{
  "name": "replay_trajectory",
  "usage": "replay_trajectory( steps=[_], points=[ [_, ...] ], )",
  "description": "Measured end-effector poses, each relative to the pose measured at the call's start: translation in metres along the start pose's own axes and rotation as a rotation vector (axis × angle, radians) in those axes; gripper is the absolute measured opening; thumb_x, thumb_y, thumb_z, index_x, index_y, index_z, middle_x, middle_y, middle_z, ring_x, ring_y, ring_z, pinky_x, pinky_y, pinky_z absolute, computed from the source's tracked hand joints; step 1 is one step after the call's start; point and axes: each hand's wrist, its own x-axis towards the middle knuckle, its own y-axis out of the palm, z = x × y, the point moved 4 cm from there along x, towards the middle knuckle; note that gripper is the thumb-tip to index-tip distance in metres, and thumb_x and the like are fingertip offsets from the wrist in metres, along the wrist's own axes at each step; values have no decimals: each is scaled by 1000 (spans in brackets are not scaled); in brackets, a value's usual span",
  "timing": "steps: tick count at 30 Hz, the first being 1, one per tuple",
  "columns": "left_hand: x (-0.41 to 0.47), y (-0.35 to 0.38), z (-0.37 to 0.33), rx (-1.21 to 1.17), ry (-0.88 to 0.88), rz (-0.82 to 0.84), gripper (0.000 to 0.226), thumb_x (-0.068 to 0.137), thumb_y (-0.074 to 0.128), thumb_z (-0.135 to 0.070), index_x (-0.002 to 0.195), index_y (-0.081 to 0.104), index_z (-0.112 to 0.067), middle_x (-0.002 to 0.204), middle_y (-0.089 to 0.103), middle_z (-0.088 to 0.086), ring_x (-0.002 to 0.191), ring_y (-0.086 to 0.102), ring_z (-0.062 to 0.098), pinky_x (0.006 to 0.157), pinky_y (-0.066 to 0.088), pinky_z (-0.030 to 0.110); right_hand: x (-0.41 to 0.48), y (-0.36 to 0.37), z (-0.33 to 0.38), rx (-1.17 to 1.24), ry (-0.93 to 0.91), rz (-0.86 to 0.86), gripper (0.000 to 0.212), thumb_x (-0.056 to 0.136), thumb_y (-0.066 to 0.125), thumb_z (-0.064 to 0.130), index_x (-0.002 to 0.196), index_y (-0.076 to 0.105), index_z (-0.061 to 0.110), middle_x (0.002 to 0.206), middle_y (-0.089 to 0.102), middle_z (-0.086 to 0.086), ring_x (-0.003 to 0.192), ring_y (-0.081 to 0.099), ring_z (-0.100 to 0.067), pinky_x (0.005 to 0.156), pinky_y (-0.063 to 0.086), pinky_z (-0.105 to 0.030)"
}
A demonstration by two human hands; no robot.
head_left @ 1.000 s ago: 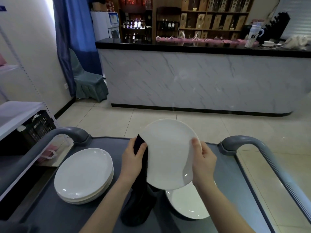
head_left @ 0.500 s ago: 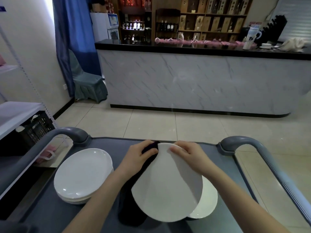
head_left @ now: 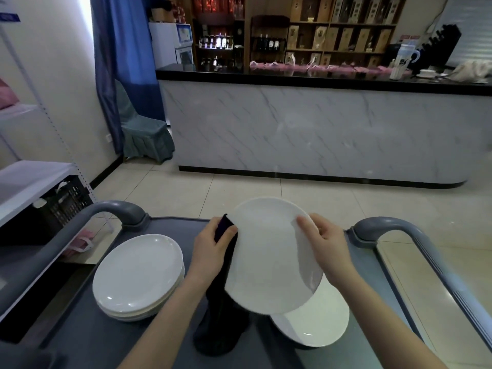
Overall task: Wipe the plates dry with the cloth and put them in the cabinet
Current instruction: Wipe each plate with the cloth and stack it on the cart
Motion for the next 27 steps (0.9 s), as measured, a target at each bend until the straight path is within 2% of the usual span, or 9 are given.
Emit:
replay_trajectory(
  steps=[3, 5, 9, 13, 15, 18, 20, 25, 27],
  points=[
    [8, 6, -8, 109, 34, 200, 19, 91, 66, -27, 76, 57, -33, 67, 60, -15, 61, 51, -1, 57, 40, 12, 1, 8, 6, -120, 11, 218, 33, 99, 60, 31, 67, 67, 33, 61, 55, 18, 56, 46, 1, 52, 33, -12],
    [10, 8, -7, 130, 31, 242, 16, 91, 67, -29, 77, 58, -30, 69, 61, -14, 61, 51, -1, 57, 39, 11, 3, 9, 11, -169, 6, 237, 34, 99, 60, 31, 65, 67, 32, 60, 56, 18, 55, 46, 3, 52, 33, -11],
    [4, 5, 0, 6, -41, -38, 5, 93, 64, -27, 91, 62, -30, 78, 67, -19, 71, 58, -3, 63, 42, 13, -4, 8, 7, -55, 3, -112, 38, 99, 59, 28, 72, 58, 1, 62, 46, 1, 59, 39, -9, 54, 31, -24],
    [-18, 16, 9, -128, -167, -252, 25, 95, 62, -26, 116, 57, -38, 101, 65, -28, 95, 56, -16, 76, 42, 11, -37, 31, -12, 202, 174, -494, 33, 103, 49, 33, 73, 55, 21, 63, 55, 12, 57, 47, -3, 57, 39, -23],
    [-17, 12, 10, -139, -159, -251, 29, 95, 62, -22, 119, 57, -38, 108, 65, -25, 100, 58, -12, 82, 42, 14, -41, 35, -19, 183, 207, -421, 26, 103, 46, 34, 81, 57, 28, 71, 62, 18, 63, 54, 1, 61, 41, -25],
    [-7, -4, 10, -98, -101, -182, 32, 95, 62, -19, 121, 58, -36, 111, 66, -25, 106, 58, -6, 87, 44, 15, -30, 22, -22, 80, 175, -208, 13, 101, 54, 31, 89, 59, 29, 78, 68, 13, 76, 61, -14, 67, 47, -32],
    [0, -10, 3, -43, -13, -71, 32, 94, 62, -16, 119, 60, -36, 107, 66, -28, 103, 59, -8, 84, 44, 8, -17, 11, -17, 0, 127, -65, 4, 97, 61, 33, 93, 60, 35, 83, 72, 6, 76, 64, -14, 70, 50, -32],
    [10, -2, -16, 98, 74, 340, 32, 91, 67, -18, 111, 65, -43, 104, 69, -25, 100, 62, -4, 82, 41, 5, 4, 17, -5, -234, 77, 390, 7, 97, 61, 36, 102, 66, 36, 97, 69, 21, 90, 63, 2, 75, 49, -16],
    [6, 6, -16, 118, 72, 415, 30, 92, 67, -19, 111, 66, -42, 105, 70, -22, 100, 63, -3, 82, 42, 6, 2, 25, -5, -263, 75, 438, 10, 98, 58, 36, 98, 67, 33, 93, 69, 17, 89, 63, -1, 77, 47, -18]
  ],
)
